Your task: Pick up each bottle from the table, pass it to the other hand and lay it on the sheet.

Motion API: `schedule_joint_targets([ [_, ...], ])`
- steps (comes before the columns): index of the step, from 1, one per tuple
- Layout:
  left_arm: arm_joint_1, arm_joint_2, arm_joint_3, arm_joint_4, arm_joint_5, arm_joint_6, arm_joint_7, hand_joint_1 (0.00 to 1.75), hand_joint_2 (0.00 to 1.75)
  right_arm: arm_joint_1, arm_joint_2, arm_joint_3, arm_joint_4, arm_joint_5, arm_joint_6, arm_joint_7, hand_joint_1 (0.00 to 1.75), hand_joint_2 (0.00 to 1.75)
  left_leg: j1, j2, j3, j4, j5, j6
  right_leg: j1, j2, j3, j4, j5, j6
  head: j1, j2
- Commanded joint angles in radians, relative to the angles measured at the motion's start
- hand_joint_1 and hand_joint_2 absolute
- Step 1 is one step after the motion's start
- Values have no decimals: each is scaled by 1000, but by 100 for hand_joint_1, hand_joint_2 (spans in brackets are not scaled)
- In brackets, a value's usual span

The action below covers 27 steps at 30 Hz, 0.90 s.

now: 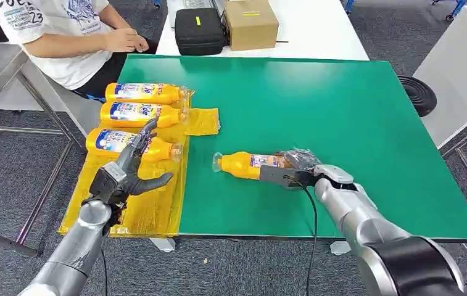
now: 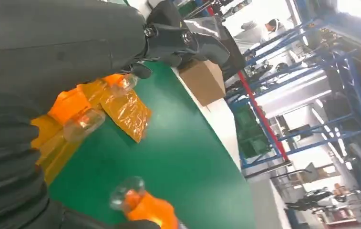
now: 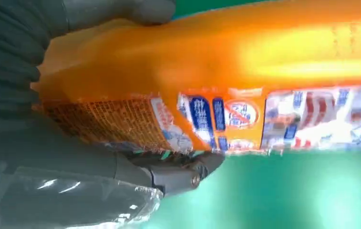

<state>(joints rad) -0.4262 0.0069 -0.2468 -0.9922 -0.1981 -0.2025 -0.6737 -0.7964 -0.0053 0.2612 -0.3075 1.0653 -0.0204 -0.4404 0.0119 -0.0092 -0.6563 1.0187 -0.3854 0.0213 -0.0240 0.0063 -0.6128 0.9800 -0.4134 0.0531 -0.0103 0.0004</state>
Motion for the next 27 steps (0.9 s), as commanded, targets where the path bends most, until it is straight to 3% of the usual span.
schedule_joint_targets([
  [1, 30, -10, 51, 7, 90, -37, 21, 0, 175, 78, 75, -207, -65, -188, -204, -187, 175, 175, 0, 2, 3, -1, -2, -1, 1, 1, 3, -1, -1, -2, 0, 0],
  [5, 30, -11, 50, 2, 92, -37, 22, 0, 175, 79, 75, -206, -66, -189, -205, -187, 175, 175, 1, 0, 1, 0, -1, 0, 1, 0, 1, -1, -1, -2, 0, 0],
  [7, 34, -20, 64, 0, 131, -57, 39, 0, 175, 98, 85, -239, -104, -236, -265, -242, 175, 175, 0, 0, 1, 0, -1, 0, 0, -1, 1, 0, -2, -2, 0, 0],
  [12, 64, -55, 64, -35, 281, -131, 118, 0, 175, 280, 102, -146, -482, -523, -393, -258, 175, 175, 1, 0, 2, -1, -2, 0, 0, -1, 3, -1, -2, -3, 0, 0],
  [17, 31, -64, 33, -6, 365, -172, 151, 0, 175, 322, 115, -140, -566, -525, -373, -258, 175, 175, 1, -2, 0, 0, -2, -1, 0, -3, 2, 0, -3, -3, 0, 0],
  [27, 40, -86, -26, 31, 451, -271, 197, 0, 175, 363, 151, -47, -558, -499, -355, -258, 175, 175, 1, 0, 2, 0, -3, -1, 1, -1, 2, -1, -3, -3, 0, 0],
])
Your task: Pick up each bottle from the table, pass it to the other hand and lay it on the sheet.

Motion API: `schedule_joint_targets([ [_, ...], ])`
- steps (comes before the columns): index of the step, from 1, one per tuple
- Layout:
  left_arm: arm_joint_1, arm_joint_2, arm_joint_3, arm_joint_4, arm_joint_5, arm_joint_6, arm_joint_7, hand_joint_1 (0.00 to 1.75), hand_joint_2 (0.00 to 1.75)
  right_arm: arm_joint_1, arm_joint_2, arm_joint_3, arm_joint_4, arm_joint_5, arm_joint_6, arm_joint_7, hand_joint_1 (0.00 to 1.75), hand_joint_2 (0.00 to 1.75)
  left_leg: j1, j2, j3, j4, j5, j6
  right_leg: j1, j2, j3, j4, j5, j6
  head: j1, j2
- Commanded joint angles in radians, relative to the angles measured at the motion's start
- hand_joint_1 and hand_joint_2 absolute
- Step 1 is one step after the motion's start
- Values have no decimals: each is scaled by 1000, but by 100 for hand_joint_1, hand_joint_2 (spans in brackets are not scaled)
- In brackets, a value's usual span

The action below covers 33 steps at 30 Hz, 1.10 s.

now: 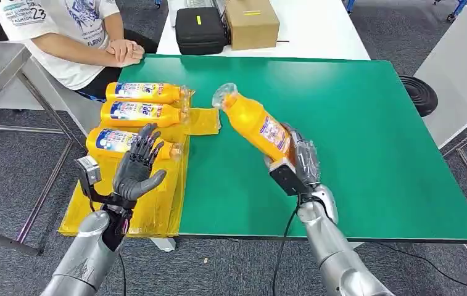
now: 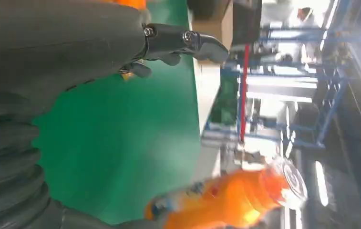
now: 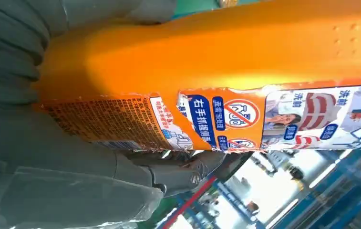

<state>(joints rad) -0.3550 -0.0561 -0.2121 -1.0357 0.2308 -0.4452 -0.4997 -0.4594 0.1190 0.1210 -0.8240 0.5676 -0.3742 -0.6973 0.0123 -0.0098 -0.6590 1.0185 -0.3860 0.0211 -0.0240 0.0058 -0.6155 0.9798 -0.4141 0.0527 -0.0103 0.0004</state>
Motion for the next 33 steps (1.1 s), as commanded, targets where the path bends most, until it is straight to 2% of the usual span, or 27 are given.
schedule_joint_targets([
  [1, -31, -20, -65, 75, 34, -33, 24, 0, 175, 21, 19, 108, -35, -11, 9, -1, 175, 175, 0, 1, 4, 0, -2, 0, 0, 0, 4, 0, -2, -2, 0, 0],
  [9, -65, -55, -138, 102, 40, -31, 36, 0, 175, -10, 83, 247, 128, 55, 115, -1, 175, 175, 1, 1, 5, 0, -2, -1, 1, 0, 5, -1, -2, -3, 0, 0],
  [15, -68, -53, -160, 99, 36, -15, 39, 0, 175, -30, 117, 324, 158, 32, 171, -1, 175, 175, 0, 1, 1, 0, -1, 0, 1, 0, 1, 0, 0, -1, 0, 0],
  [28, -82, -62, -188, 104, 39, -20, 24, 0, 175, -47, 134, 376, 198, 6, 215, -1, 175, 175, 1, 0, 2, 0, -1, 0, 1, -1, 3, 0, -1, -2, 0, 0],
  [33, -84, -58, -195, 95, 43, -18, 13, 0, 175, -49, 126, 393, 214, -37, 287, -1, 175, 175, 1, 0, 4, 0, -2, 0, 1, -2, 4, 0, -2, -3, 0, 0],
])
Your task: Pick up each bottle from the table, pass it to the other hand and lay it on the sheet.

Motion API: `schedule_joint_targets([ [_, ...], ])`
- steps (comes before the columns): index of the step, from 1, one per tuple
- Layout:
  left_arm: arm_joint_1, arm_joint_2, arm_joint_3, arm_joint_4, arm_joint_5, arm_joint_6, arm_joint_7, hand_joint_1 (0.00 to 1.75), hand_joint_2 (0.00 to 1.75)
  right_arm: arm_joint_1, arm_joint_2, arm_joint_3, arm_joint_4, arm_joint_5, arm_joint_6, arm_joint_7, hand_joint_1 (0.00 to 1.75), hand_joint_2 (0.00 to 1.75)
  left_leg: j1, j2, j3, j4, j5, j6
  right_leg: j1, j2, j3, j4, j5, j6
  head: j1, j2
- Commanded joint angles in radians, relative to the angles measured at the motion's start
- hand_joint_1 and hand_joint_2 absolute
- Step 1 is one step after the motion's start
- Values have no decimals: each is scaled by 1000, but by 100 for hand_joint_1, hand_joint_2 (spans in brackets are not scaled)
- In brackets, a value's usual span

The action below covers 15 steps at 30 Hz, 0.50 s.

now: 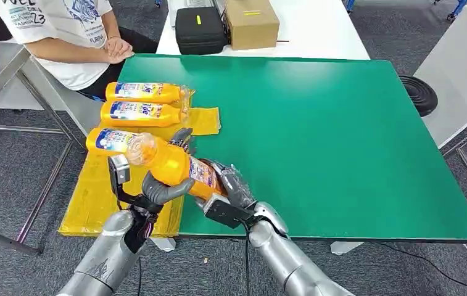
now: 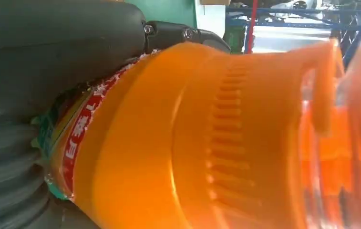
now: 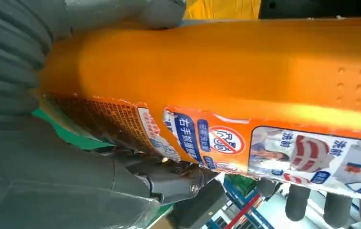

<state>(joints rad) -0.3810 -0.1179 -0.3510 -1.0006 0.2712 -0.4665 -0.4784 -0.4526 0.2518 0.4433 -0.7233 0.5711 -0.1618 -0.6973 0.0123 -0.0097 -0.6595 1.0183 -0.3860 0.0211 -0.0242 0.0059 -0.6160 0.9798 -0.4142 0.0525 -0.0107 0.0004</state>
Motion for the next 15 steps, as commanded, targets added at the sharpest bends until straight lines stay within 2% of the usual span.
schedule_joint_targets([
  [1, -58, 3, -56, 60, 3, 4, -9, 0, 175, -57, -6, 75, 115, -45, 83, -1, 175, 175, 1, 0, 4, 0, -2, 0, 1, -1, 4, 0, -2, -3, 0, 0],
  [8, -56, -3, -53, 50, 12, 0, -36, 3, 175, -74, 1, 128, 173, -33, 133, -1, 175, 175, 1, 0, 5, 0, -2, 0, 1, -2, 5, 0, -2, -3, 0, 0],
  [9, -56, -4, -50, 48, 16, -2, -40, 47, 175, -75, 3, 134, 182, -31, 139, -1, 175, 175, 1, 0, 3, 0, -1, 0, 1, -1, 4, 0, -2, -2, 0, 0],
  [10, -56, -5, -46, 47, 21, -4, -44, 141, 175, -75, 4, 138, 187, -29, 142, -1, 175, 175, 1, 0, 3, 0, -1, 0, 1, -1, 3, 0, -1, -2, 0, 0],
  [11, -54, -6, -39, 46, 33, -12, -50, 175, 175, -76, 6, 143, 196, -28, 147, -1, 175, 175, 1, 0, 5, 0, -2, 0, 1, -1, 5, 0, -2, -3, 0, 0],
  [15, -53, -5, -37, 43, 39, -19, -54, 175, 175, -77, 7, 146, 201, -27, 149, -1, 175, 175, 1, -1, 5, 0, -2, -1, 2, -3, 6, 0, -3, -3, 0, 0],
])
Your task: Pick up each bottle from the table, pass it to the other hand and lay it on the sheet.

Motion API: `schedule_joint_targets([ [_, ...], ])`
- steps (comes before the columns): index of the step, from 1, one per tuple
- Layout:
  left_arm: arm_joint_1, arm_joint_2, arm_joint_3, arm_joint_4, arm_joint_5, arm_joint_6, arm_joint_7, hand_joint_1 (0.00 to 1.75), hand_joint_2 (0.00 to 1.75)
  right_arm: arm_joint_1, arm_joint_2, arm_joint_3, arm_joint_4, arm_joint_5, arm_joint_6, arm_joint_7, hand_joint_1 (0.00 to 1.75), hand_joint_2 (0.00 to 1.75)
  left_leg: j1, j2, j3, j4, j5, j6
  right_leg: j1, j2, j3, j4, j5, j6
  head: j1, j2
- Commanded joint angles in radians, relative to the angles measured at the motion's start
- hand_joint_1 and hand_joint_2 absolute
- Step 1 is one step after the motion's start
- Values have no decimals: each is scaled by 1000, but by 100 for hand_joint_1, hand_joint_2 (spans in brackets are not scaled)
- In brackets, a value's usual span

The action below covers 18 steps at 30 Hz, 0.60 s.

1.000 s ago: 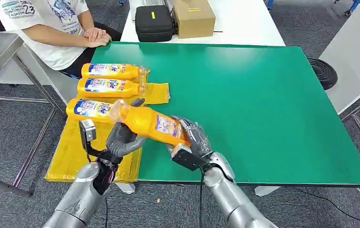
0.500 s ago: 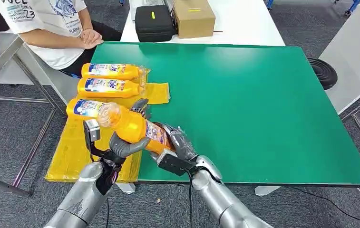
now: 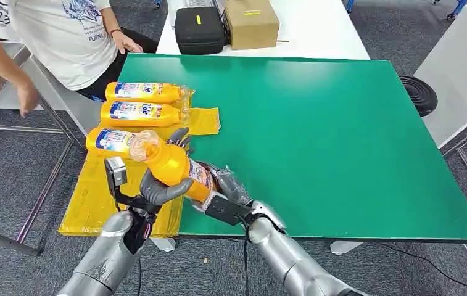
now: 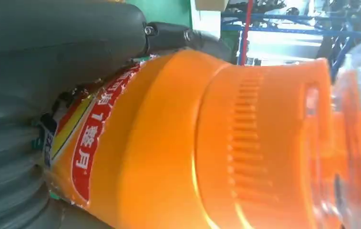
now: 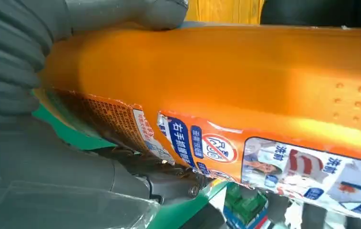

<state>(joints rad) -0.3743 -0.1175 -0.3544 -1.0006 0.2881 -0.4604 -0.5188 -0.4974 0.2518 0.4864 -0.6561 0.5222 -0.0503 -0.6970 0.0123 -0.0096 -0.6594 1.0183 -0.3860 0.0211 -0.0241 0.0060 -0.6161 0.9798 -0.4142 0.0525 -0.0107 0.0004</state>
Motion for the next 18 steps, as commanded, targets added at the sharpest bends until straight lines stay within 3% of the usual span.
schedule_joint_targets([
  [1, -60, -5, -34, 43, 23, -25, -13, 175, 175, -32, 7, 103, 134, 22, 38, -1, 175, 175, 1, -1, 7, 0, -3, -1, 2, -3, 8, 0, -3, -4, 0, 0],
  [18, -56, -6, -27, 41, 36, -34, -19, 175, 175, -36, 6, 109, 140, 22, 45, -1, 175, 175, 1, -2, 4, 0, -2, 0, 2, -3, 5, 0, -2, -3, 0, 0],
])
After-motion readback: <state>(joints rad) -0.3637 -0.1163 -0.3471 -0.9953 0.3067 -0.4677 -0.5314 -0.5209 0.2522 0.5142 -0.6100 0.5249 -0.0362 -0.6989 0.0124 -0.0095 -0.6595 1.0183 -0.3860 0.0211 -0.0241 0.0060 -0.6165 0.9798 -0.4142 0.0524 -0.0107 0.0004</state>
